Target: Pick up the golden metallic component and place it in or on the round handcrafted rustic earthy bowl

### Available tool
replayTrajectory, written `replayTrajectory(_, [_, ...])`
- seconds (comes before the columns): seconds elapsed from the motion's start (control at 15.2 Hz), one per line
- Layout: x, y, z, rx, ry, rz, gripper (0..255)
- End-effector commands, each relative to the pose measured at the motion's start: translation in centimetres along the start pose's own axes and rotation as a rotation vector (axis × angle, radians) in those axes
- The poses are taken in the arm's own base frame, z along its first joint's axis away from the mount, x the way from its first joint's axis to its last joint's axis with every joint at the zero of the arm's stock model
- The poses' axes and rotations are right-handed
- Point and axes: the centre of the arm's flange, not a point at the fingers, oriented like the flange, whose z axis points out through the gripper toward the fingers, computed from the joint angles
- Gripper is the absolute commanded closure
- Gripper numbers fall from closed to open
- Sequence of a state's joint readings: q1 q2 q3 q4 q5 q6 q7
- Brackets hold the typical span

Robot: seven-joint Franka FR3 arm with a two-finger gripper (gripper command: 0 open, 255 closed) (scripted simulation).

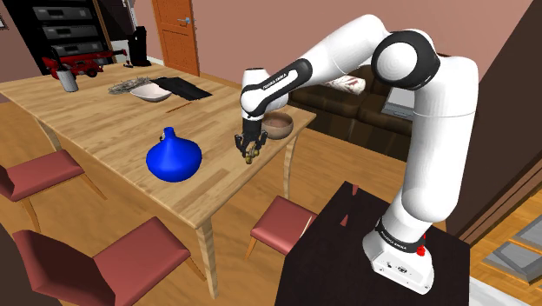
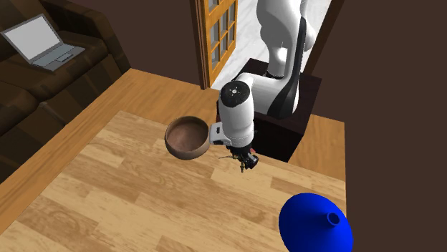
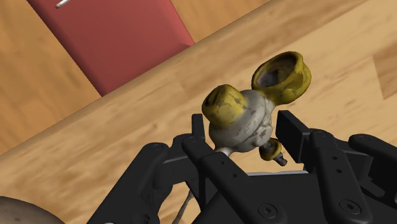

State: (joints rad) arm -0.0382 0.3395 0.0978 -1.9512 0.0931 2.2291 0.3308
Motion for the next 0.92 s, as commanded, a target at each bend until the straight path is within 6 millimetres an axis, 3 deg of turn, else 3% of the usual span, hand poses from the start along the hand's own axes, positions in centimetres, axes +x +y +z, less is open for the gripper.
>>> replayTrajectory(0.0, [0.0, 0.0, 0.0, 0.000, 0.000, 0.000, 255])
replayTrajectory(0.46, [0.0, 0.0, 0.0, 0.000, 0.000, 0.000, 255])
replayTrajectory(0.86, [-0.3, -0.2, -3.1, 0.000, 0.000, 0.000, 255])
